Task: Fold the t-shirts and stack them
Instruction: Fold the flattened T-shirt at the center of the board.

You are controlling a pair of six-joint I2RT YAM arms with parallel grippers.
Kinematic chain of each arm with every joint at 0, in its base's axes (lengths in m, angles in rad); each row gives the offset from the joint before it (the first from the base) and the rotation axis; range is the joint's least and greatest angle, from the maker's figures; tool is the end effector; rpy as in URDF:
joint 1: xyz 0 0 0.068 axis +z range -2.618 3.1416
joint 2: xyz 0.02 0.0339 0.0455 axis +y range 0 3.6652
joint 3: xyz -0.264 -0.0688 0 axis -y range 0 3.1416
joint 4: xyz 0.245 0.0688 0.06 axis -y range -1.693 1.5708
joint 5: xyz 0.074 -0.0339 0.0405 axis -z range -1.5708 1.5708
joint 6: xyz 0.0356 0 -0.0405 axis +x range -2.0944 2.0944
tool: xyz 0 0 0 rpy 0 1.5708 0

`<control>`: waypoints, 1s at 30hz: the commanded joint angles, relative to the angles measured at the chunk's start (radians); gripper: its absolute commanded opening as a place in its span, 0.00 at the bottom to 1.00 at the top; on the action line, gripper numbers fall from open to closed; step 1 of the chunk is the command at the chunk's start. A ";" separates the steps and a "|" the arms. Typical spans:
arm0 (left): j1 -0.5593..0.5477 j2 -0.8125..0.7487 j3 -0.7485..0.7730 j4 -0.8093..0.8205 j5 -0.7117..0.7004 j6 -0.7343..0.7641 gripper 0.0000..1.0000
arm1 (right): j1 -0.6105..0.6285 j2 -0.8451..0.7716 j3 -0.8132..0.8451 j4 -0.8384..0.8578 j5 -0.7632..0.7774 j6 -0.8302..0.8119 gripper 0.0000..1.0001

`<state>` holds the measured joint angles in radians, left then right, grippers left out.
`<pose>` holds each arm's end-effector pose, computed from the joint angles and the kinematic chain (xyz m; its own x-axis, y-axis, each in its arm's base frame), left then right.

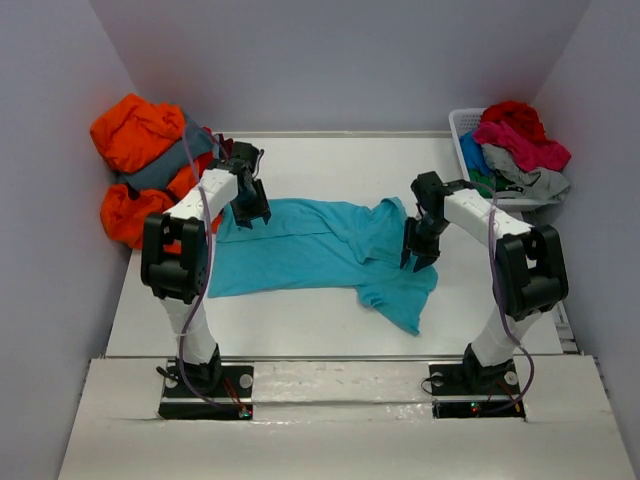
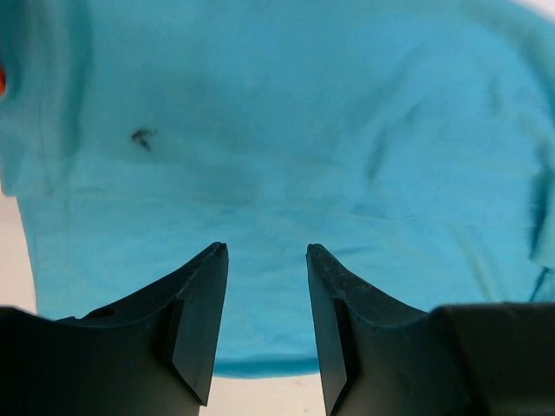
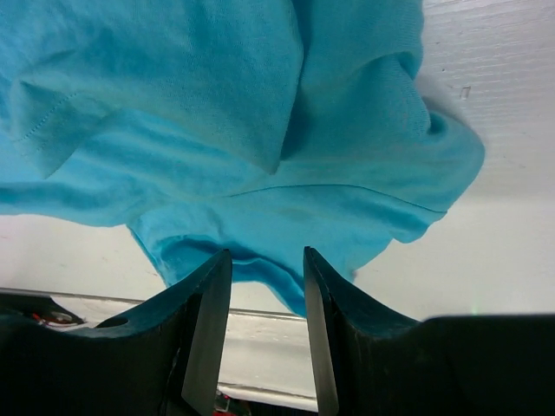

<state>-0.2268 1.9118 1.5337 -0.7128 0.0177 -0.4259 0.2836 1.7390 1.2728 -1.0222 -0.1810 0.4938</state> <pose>0.3981 -0.0925 0.2304 -0.8833 -0.2201 -0.4140 -0.1451 0.9679 -0.2050 0.3045 0.0954 0.2086 -0.9797 0.2001 0.0126 0.1986 0.9601 0.1970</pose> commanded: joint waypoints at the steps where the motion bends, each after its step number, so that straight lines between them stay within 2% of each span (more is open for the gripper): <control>1: 0.041 -0.094 -0.133 0.052 0.028 -0.056 0.53 | 0.009 -0.019 -0.016 0.060 -0.046 -0.001 0.44; 5: 0.066 -0.131 -0.210 0.088 0.041 -0.066 0.53 | 0.009 0.002 -0.030 0.089 -0.054 -0.003 0.44; 15: 0.119 -0.137 -0.201 0.098 0.036 -0.060 0.53 | 0.009 0.083 0.002 0.154 -0.012 -0.014 0.44; 22: 0.181 -0.149 -0.193 0.085 0.037 -0.039 0.53 | 0.009 0.126 0.078 0.157 0.026 -0.011 0.44; 30: 0.199 -0.137 -0.198 0.081 0.039 -0.025 0.53 | 0.009 0.152 0.180 0.116 0.054 -0.017 0.44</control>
<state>-0.0376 1.8343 1.3205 -0.6212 0.0566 -0.4686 0.2836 1.8751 1.3853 -0.9001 -0.1638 0.4896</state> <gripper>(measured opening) 0.528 0.443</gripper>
